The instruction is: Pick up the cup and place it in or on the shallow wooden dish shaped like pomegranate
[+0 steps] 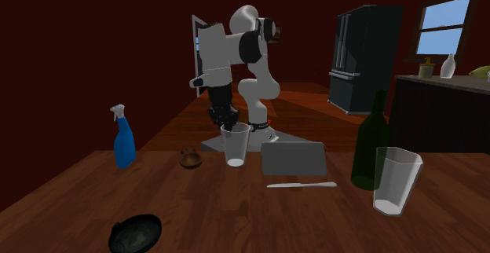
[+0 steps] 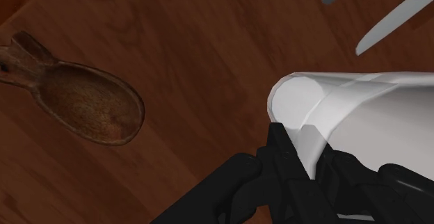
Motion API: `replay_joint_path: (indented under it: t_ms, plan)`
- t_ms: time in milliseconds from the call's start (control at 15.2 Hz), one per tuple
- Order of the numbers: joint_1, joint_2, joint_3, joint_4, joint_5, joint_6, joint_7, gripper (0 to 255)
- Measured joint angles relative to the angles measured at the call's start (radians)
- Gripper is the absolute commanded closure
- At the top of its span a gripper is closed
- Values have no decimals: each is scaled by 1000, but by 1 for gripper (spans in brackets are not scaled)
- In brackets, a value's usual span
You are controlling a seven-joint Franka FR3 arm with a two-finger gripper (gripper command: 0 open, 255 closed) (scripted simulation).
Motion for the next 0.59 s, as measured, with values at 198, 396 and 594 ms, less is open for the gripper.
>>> replay_joint_path:
  t_ms: [198,396,594]
  plan:
    - [-1,-13,-1,26,2,-38,1,255]
    - [-8,-27,-6,36,4,-64,-9,255]
    - [-40,-74,-33,1,15,-82,-69,255]
